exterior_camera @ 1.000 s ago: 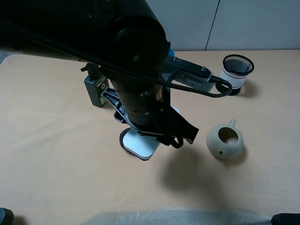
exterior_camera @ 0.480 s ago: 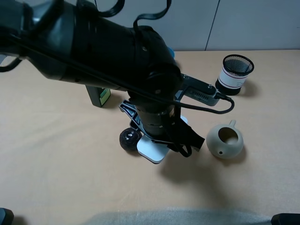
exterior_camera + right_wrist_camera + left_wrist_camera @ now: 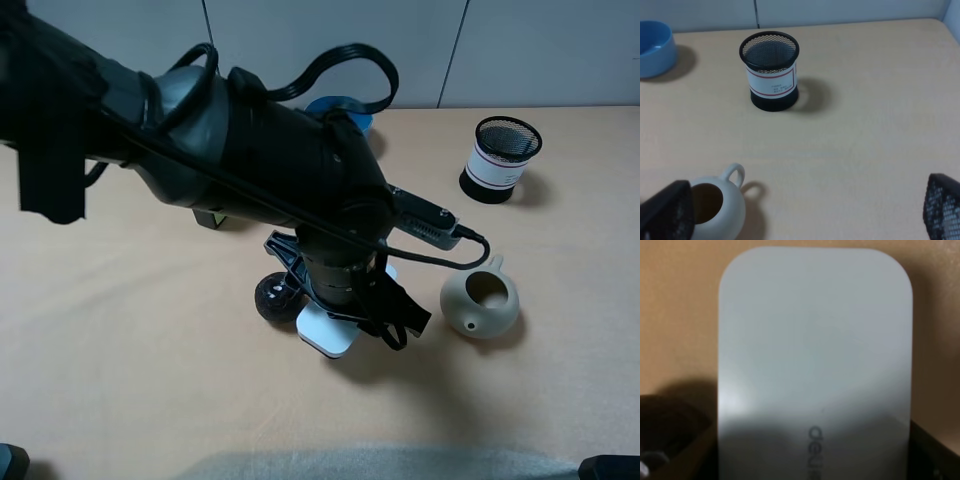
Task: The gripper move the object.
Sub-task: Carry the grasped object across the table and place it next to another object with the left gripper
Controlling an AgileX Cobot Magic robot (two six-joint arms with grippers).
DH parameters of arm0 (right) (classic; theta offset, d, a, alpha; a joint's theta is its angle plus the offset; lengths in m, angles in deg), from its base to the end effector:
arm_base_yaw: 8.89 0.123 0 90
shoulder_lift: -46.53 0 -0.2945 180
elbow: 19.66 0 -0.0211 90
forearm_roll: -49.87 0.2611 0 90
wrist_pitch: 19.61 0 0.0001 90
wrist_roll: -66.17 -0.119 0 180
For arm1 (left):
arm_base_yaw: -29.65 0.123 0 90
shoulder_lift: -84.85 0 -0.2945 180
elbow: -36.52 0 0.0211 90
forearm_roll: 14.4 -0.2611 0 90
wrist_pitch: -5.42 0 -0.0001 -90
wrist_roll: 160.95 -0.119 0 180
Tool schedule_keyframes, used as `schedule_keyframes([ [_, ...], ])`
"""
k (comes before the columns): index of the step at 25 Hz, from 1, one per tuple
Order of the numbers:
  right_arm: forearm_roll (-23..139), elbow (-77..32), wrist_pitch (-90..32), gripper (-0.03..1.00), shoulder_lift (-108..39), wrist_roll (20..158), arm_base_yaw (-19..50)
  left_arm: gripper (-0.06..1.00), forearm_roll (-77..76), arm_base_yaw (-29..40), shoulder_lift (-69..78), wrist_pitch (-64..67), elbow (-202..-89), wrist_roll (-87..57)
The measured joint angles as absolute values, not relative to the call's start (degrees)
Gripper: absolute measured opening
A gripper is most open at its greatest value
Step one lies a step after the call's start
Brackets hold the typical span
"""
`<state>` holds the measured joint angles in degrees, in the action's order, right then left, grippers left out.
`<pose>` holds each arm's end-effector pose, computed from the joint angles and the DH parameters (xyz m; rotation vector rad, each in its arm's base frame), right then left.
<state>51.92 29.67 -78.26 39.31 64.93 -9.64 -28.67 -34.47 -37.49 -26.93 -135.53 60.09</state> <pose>0.0217 0.0034 0.2708 0.0341 2.0102 0.0480 0.1918 -0.3593 0.1070 0.8249 2.6986 -0.1987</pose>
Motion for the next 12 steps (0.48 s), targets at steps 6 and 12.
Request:
schedule_keyframes([
  [6, 51.9, 29.7, -78.3, 0.69, 39.3, 64.9, -9.6, 0.63, -28.7, -34.5, -38.7, -26.9, -135.5, 60.3],
  [12, 51.9, 29.7, -78.3, 0.69, 39.3, 64.9, -9.6, 0.63, -28.7, -34.5, -38.7, -26.9, -135.5, 60.4],
])
